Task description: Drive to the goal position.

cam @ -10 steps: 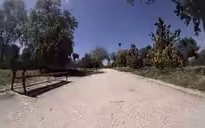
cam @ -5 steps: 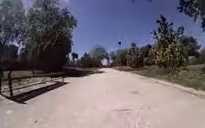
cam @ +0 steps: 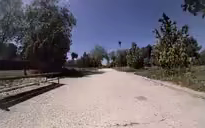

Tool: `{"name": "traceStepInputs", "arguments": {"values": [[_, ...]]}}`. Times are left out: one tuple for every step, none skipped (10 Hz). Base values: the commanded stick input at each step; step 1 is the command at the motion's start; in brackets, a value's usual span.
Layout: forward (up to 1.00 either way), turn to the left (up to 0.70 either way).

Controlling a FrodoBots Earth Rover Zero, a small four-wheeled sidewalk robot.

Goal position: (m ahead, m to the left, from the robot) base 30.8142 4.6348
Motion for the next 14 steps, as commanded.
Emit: {"name": "traceStepInputs", "arguments": {"values": [[0.7, 0.01], [0.7, 0.01], [0.7, 0.01], [0.7, 0.01], [0.7, 0.01], [0.7, 0.01], [0.7, 0.01], [0.7, 0.01], [0.7, 0.01], [0.7, 0.01], [0.7, 0.01], [0.7, 0.01], [0.7, 0.01], [0.7, 0.01]]}}
